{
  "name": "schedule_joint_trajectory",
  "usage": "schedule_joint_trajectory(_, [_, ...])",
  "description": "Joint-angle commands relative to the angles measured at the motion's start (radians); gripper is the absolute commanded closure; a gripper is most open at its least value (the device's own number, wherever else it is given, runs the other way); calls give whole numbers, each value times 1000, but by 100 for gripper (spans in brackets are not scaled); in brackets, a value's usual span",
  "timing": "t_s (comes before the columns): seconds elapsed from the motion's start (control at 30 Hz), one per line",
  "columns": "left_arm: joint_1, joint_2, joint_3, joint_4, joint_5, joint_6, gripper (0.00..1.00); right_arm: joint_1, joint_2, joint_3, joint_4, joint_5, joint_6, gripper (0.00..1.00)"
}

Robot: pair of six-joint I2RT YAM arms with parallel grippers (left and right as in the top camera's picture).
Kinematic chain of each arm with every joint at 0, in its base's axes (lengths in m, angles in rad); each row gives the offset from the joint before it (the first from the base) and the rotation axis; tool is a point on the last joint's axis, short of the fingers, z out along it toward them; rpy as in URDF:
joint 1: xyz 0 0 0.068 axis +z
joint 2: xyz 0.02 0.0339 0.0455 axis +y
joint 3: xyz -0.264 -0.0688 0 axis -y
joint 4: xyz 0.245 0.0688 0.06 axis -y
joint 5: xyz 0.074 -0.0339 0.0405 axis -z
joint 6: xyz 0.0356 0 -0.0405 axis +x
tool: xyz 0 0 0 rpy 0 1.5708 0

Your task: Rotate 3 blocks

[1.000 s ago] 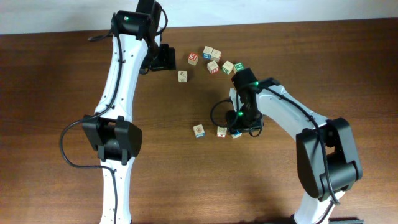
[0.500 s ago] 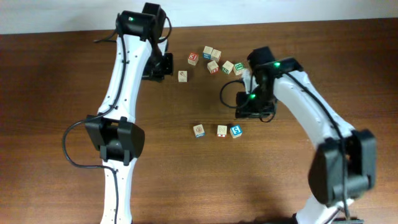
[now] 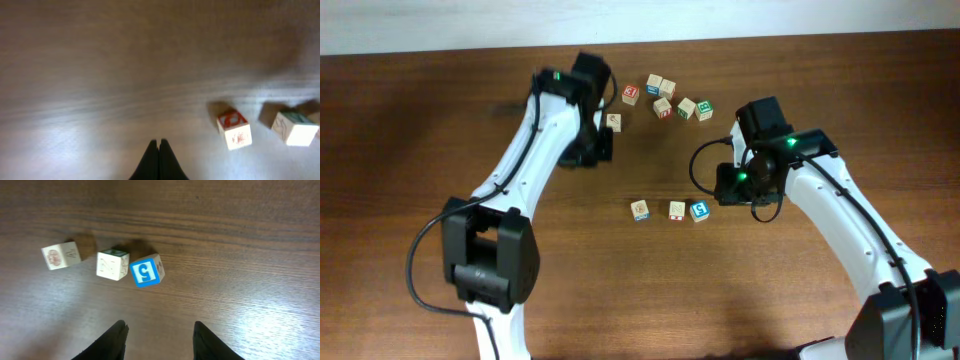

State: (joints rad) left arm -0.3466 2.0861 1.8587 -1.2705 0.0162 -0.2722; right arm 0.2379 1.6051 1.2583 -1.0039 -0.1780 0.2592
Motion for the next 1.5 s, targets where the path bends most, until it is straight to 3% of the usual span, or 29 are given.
schedule_joint_trajectory(0.0, [0, -106, -264, 181, 116, -85, 100, -3, 9, -35, 43, -13, 57, 57])
schedule_joint_trajectory(0.17, [-23, -116, -455, 409, 123, -132, 100, -3, 47, -77, 116, -13, 153, 70])
schedule_joint_trajectory(0.43, [-76, -123, -470, 414, 121, -114, 100, -3, 191, -81, 146, -48, 211, 87])
schedule_joint_trajectory(0.6, [-103, -151, -470, 402, 146, -66, 100, -3, 244, -81, 156, -63, 210, 88])
schedule_joint_trajectory(1.47, [-135, -163, -531, 459, 183, -68, 100, 18, 303, -82, 273, -223, 229, 90])
